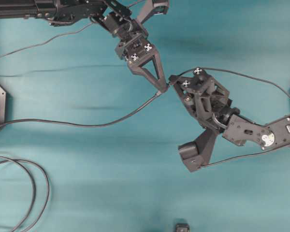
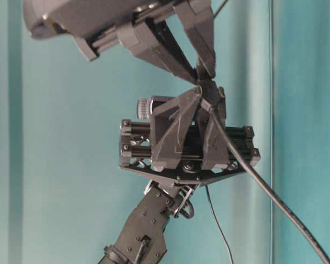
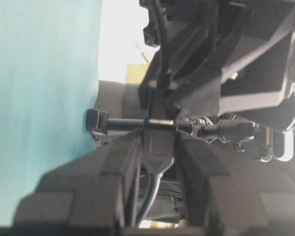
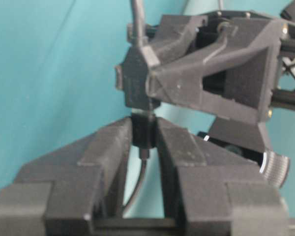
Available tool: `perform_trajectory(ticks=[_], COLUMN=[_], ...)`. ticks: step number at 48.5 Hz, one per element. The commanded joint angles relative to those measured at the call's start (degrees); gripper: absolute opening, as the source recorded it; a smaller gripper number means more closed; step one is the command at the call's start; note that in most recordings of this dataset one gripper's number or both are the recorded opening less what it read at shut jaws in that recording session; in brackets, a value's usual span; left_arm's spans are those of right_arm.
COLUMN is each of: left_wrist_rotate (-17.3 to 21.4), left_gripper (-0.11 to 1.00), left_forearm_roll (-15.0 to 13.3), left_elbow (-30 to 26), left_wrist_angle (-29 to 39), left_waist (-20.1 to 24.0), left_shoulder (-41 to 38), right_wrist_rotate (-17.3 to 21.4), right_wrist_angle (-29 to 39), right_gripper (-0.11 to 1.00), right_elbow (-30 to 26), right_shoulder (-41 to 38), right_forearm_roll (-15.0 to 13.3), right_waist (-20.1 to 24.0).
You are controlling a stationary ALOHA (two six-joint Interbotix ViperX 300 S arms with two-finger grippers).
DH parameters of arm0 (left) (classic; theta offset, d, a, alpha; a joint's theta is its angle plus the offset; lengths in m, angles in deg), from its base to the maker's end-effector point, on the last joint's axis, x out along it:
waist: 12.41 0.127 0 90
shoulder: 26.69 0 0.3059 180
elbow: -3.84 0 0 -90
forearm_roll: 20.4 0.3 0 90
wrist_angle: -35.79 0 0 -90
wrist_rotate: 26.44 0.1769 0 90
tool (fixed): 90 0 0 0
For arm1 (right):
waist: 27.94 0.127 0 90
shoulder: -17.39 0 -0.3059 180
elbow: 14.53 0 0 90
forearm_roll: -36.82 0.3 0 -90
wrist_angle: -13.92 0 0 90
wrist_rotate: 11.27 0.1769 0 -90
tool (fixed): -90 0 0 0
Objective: Insert the USB using both arms.
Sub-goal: 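Push the right gripper's plug into the left gripper's socket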
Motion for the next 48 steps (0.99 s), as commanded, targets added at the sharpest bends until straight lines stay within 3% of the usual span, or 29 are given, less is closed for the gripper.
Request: perform_trajectory(ticks=[1, 18, 30, 35, 43, 48], left_wrist_rotate=[-0.8, -0.8, -1.0, -1.0, -1.0, -1.1], left_gripper=[0.21, 0.21, 0.21, 0.21, 0.21, 0.21], left_forearm_roll=[-0.4, -0.4, -0.4, -0.4, -0.4, -0.4], left_elbow=[-1.9, -1.9, -1.9, -2.2, -2.6, -2.8], left_wrist_angle=[-1.1, -0.5, 0.4, 0.4, 0.6, 0.8], left_waist=[1.4, 1.5, 1.4, 1.4, 1.3, 1.1], left_shoulder=[1.0, 1.0, 1.1, 1.1, 1.1, 1.1], right_wrist_rotate=[0.3, 0.9, 3.3, 5.8, 13.2, 15.0], right_wrist_angle=[-1.3, -0.8, 5.8, 6.4, 6.4, 6.4], right_gripper=[0.19, 0.19, 0.19, 0.19, 0.19, 0.19], right_elbow=[-3.2, -2.0, -0.6, -0.3, -0.1, 0.0], right_shoulder=[0.1, 0.0, 0.0, 0.0, 0.0, 0.0], right_forearm_roll=[-0.4, 0.2, 0.2, 0.2, 0.2, 0.2], right_waist=[0.5, 1.1, 1.2, 1.2, 1.1, 1.1])
